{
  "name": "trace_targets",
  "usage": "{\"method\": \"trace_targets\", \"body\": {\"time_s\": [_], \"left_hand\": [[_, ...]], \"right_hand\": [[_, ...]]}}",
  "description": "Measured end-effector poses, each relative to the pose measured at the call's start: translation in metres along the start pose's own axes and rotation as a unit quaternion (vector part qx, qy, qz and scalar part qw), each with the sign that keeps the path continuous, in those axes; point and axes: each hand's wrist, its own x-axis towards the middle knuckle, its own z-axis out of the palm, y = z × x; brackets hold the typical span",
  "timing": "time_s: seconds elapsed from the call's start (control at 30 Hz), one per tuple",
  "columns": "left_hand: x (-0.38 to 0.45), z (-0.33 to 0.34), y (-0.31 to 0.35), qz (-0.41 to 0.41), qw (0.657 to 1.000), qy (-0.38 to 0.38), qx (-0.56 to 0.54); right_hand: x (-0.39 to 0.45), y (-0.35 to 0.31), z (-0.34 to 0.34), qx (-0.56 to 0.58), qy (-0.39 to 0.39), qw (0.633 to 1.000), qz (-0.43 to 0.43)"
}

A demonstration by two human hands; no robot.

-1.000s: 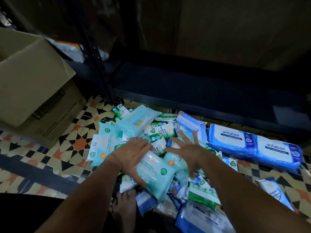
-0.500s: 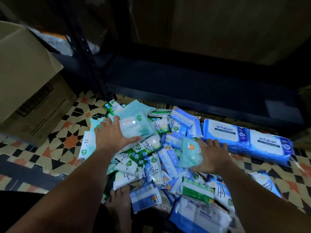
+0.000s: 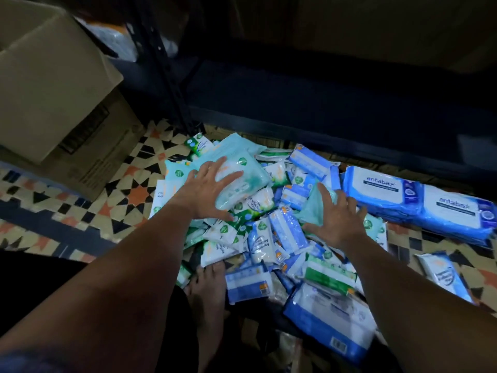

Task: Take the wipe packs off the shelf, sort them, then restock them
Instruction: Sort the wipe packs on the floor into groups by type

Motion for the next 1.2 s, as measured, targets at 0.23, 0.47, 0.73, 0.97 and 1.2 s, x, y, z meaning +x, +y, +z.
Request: {"method": "trace_targets", "body": {"time_s": [0.23,0.47,0.73,0.97,1.2], "left_hand": [[-0.018,-0.001,-0.006,-0.053,0.984,0.130,-0.106],[-0.016,0.004,-0.025,-0.310,0.901,0.212,-0.217],[-0.019,0.024,-0.046,-0.349,0.919,0.109,-0.147],[-0.004,0.025,-0.036,-0.236,0.964,0.122,0.006],[0.041,0.021,0.005,0.003,0.999,0.006,0.052]], "right_hand": [[-0.004,0.002,-0.002,-0.019,-0.004,1.000,-0.015],[-0.004,-0.001,-0.002,0.035,0.029,0.999,-0.023],[0.006,-0.018,-0.002,0.023,0.040,0.998,-0.030],[0.047,-0.082,-0.023,0.019,0.057,0.989,-0.133],[0.073,-0.096,-0.019,0.022,-0.029,0.988,-0.149]]}}
